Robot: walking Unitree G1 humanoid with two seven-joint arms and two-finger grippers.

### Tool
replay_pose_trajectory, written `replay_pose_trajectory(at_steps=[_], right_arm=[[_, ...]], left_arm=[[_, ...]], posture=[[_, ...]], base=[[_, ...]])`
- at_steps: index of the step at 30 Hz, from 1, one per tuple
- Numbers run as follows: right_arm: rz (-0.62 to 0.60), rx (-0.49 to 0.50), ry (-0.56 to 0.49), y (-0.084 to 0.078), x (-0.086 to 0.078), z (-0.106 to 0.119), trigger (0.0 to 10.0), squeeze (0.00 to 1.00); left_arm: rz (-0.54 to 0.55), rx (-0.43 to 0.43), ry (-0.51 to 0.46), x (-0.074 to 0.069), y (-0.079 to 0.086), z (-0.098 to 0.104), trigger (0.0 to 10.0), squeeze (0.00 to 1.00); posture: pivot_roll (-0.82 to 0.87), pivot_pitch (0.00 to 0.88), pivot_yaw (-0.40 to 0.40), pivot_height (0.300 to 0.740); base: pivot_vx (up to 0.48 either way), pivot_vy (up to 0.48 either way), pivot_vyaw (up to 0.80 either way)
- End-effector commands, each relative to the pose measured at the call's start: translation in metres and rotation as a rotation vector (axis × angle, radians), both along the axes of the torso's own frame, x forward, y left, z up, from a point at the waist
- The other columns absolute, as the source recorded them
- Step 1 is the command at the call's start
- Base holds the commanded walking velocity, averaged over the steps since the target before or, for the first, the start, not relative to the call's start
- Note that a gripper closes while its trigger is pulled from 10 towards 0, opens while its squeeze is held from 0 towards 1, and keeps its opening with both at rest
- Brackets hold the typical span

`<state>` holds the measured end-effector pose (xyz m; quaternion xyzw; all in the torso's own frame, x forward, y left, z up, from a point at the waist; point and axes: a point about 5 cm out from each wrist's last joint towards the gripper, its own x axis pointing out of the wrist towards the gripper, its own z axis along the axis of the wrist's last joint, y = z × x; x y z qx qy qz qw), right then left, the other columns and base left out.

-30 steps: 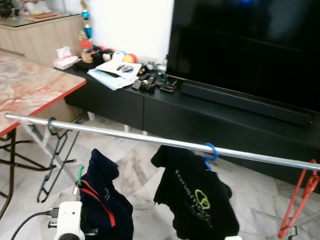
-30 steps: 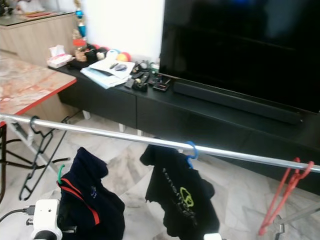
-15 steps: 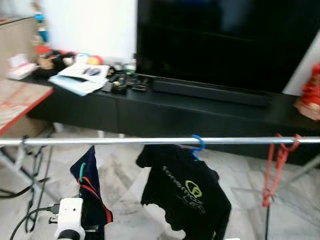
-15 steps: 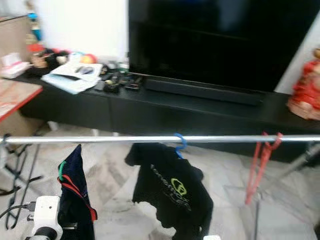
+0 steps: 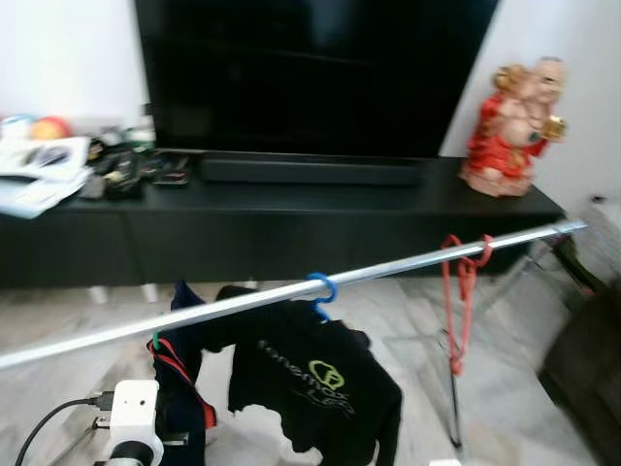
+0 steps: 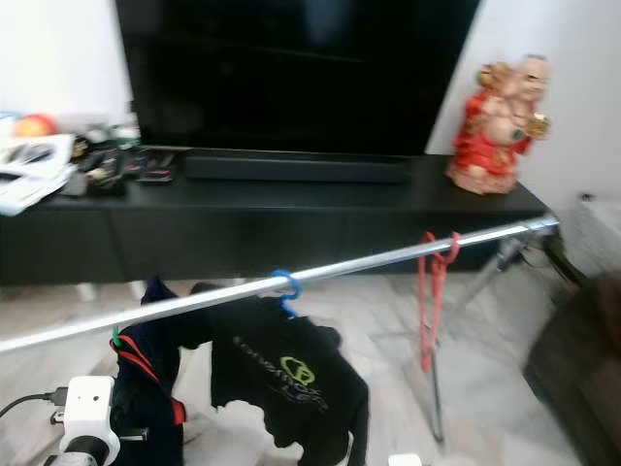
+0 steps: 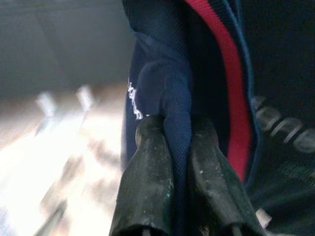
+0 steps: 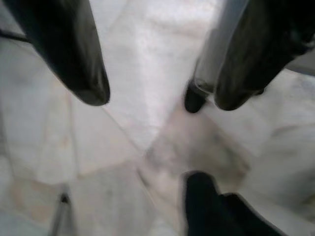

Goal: Hang hanger

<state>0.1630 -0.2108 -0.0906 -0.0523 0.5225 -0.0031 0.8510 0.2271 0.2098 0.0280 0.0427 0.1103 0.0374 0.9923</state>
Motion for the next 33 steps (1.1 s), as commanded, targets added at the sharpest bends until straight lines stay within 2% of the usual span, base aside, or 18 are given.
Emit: replay_pose_trajectory(at_steps=[1,18,33], right_arm=[[-0.01,0.02,-0.002,0.0061,-0.0005,-0.0013,10.0,0.0],[-0.017,0.033,-0.018,0.0084,0.0015,-0.0007,10.0,0.0],[-0.004,0.038,-0.029,0.0113,0.0057,0.0007,10.0,0.0]], left_arm=[[-0.001,0.017,-0.026,-0.0021,0.0037,0.0048,10.0,0.0],[-0.024,0.017,-0.037,0.0008,0.0005,0.0091,10.0,0.0],[-0.025,0.012,-0.014,-0.0078,0.0009,0.0046,10.0,0.0]], posture=[[0.12,0.0,-0.038,0.74],[0.12,0.0,-0.032,0.74],[0.13,0.0,-0.022,0.74]], base=[[0.0,0.0,0.0],[0.0,0.0,0.0],[0.0,0.0,0.0]])
